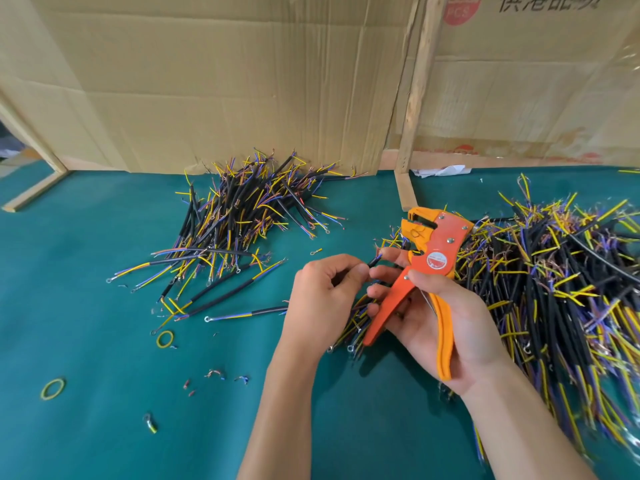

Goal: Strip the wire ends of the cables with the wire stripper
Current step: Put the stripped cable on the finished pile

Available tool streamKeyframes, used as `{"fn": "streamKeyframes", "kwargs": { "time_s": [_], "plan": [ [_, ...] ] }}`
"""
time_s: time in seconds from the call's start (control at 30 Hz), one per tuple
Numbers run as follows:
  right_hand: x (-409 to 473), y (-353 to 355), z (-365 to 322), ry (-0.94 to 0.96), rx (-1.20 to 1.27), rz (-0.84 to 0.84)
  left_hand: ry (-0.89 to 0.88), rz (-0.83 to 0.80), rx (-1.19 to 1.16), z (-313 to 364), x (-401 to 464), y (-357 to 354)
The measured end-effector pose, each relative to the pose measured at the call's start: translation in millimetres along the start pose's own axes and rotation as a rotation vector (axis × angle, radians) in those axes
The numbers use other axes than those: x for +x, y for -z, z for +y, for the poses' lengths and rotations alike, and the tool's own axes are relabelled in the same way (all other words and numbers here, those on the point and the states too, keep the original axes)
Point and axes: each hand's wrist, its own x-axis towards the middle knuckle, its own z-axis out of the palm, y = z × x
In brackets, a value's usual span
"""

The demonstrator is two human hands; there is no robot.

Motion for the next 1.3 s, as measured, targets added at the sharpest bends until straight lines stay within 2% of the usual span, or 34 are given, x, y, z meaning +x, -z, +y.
{"fn": "streamKeyframes", "kwargs": {
  "time_s": [0.4, 0.6, 0.87, 1.0, 1.17, 1.3],
  "plan": [
    [-2.2, -2.5, 5.1, 0.017, 0.02, -0.029, 0.095, 0.003, -0.203, 1.7, -0.8, -1.7],
    [-1.9, -2.1, 2.7, 0.008, 0.042, -0.028, 0.096, -0.069, -0.111, 1.0, -1.0, 0.7],
    [0.0, -0.5, -1.9, -0.024, -0.011, -0.013, 0.117, -0.14, -0.119, 2.2, -1.6, 1.2],
    [0.9, -0.1, -1.5, -0.037, -0.029, -0.018, 0.072, -0.091, -0.03, 0.4, -2.6, -1.4],
    [2.9, -0.4, 1.0, -0.025, -0.042, 0.003, 0.118, -0.025, -0.143, -0.4, -1.4, -3.5],
    [2.1, 1.6, 1.3, -0.021, -0.061, 0.008, 0.053, 0.094, -0.037, -1.7, 0.4, -2.3]
  ]
}}
